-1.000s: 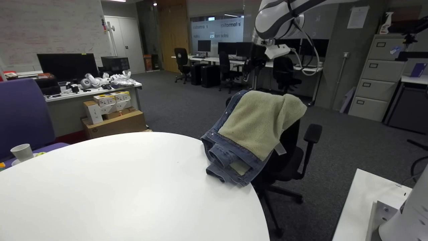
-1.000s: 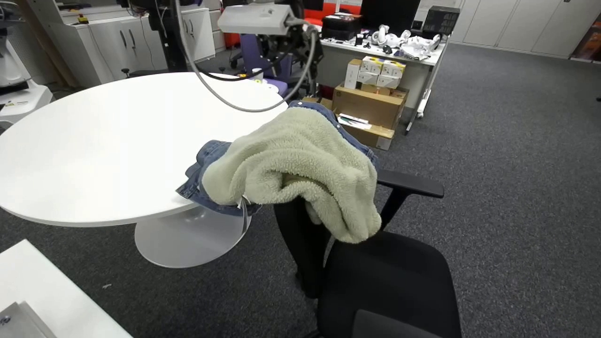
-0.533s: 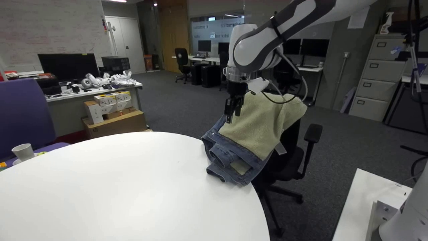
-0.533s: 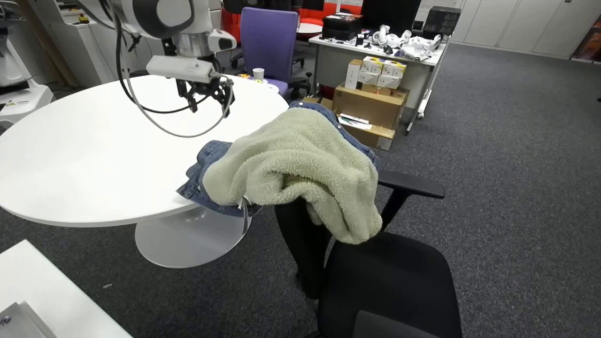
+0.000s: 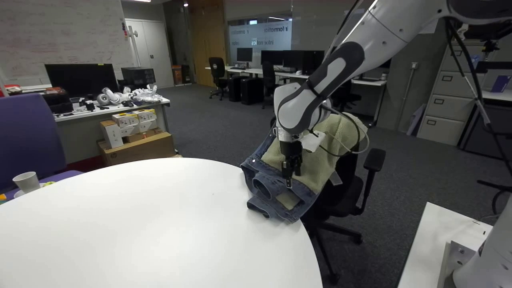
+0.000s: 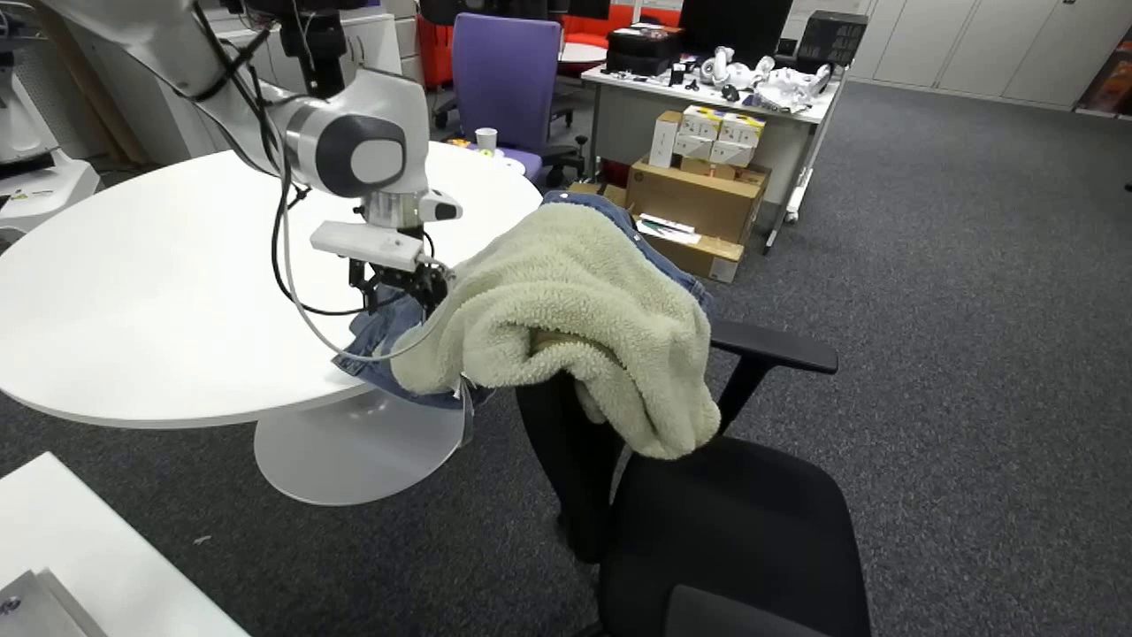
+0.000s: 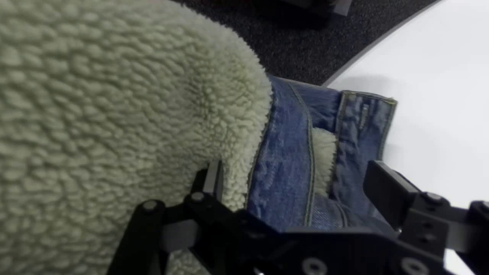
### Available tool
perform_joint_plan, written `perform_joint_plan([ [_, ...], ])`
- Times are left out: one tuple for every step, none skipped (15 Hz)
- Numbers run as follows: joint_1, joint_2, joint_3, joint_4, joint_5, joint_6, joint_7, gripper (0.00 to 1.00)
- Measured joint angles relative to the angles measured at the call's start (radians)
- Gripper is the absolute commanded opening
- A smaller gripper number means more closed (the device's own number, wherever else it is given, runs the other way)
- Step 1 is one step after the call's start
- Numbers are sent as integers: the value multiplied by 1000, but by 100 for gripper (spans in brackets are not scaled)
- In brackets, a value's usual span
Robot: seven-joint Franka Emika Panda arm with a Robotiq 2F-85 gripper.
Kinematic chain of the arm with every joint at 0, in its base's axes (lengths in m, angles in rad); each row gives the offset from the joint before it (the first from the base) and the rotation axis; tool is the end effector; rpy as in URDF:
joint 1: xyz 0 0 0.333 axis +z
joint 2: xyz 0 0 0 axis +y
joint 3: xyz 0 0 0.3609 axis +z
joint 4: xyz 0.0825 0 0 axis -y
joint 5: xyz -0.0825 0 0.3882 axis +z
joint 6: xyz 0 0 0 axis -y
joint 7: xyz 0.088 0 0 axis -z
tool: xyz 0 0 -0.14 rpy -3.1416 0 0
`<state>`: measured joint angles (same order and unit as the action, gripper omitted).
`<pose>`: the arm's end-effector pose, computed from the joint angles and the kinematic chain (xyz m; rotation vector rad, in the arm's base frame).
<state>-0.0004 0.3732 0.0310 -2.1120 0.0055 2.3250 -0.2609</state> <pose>0.5750 0.0178 0.2297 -3.0669 -0.4419 0.2441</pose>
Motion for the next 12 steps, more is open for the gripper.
perform_joint_plan([
  [-13, 16, -12, 1, -2, 9, -8, 100],
  [-28, 26, -21, 3, -2, 15, -15, 100],
  [-42, 32, -31, 5, -2, 20, -21, 100],
  [-56, 34, -39, 5, -3, 27, -24, 100],
  [-67, 34, -48, 6, -7, 36, -25, 100],
  [-75, 34, -57, 7, -16, 45, -25, 100],
  [-81, 34, -68, 7, -32, 54, -23, 100],
  [-81, 34, -83, 8, -51, 64, -17, 100],
  [-81, 34, -98, 7, -75, 75, -5, 100],
  [-81, 34, -113, 7, -98, 83, 13, 100],
  [-81, 35, -127, 7, -119, 90, 35, 100],
  [-80, 36, -137, 5, -137, 95, 58, 100],
])
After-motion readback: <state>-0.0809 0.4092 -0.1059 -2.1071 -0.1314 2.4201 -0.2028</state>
